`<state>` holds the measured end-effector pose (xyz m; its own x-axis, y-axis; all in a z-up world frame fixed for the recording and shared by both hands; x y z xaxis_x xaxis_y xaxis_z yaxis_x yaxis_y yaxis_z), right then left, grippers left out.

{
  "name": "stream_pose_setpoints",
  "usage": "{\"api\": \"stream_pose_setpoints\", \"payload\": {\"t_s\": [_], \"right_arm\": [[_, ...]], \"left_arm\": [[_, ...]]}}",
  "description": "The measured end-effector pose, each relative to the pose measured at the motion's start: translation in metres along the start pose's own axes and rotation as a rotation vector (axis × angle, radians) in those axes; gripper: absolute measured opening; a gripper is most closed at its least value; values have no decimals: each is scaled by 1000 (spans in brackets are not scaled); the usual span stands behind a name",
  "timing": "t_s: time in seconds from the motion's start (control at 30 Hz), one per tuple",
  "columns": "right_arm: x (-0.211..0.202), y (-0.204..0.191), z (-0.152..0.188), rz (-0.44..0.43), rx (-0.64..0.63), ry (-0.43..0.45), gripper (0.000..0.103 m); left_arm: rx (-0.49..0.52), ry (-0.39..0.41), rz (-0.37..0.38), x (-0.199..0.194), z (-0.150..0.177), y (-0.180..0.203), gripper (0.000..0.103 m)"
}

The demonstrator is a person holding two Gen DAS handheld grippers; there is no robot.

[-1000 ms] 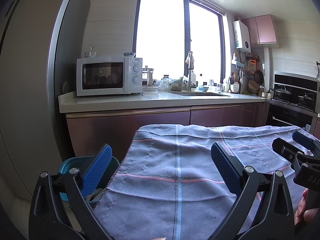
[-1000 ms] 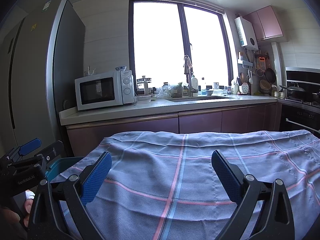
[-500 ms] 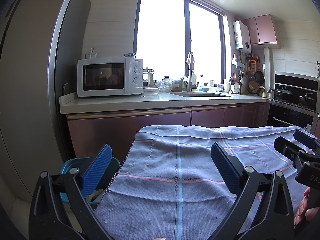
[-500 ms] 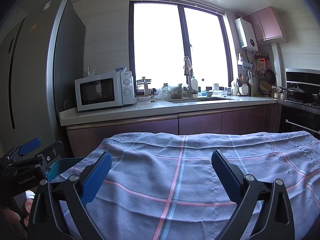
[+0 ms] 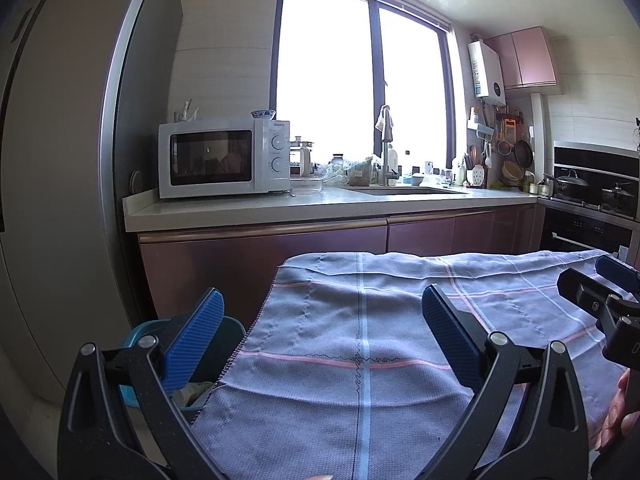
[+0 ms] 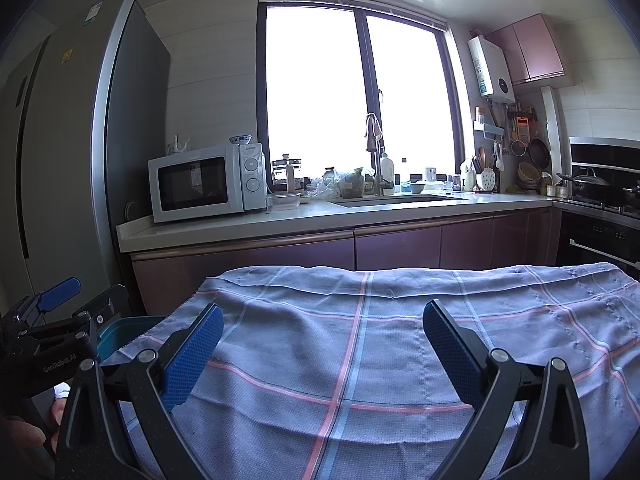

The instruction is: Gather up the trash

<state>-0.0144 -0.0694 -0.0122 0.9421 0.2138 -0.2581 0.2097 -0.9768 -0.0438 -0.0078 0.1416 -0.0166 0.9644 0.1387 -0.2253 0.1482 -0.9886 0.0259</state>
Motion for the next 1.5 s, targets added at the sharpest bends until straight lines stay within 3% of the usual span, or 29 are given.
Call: {"api": "stream_pose_setpoints", "payload": {"t_s": [1.13,1.5], "right_arm": [[-6,4,3,10,-1,6,97],[4,26,6,23,20,-18,97]], "left_arm": [[17,20,-12,-3,3,8,97],[59,-11,17,12,2,33,97]]}}
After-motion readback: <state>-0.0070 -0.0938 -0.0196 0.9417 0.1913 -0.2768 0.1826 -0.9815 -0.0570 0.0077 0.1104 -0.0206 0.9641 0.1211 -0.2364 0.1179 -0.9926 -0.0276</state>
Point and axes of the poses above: each gripper's, at about its wrist camera, not at the fingertips, and x roughly the way its jaws point, y to its right, z to its underside, the point moved 4 cm from there along x, roughly the way its jaws point, and after that the axes turned 1 degree about -x, right-handed, at the moved point
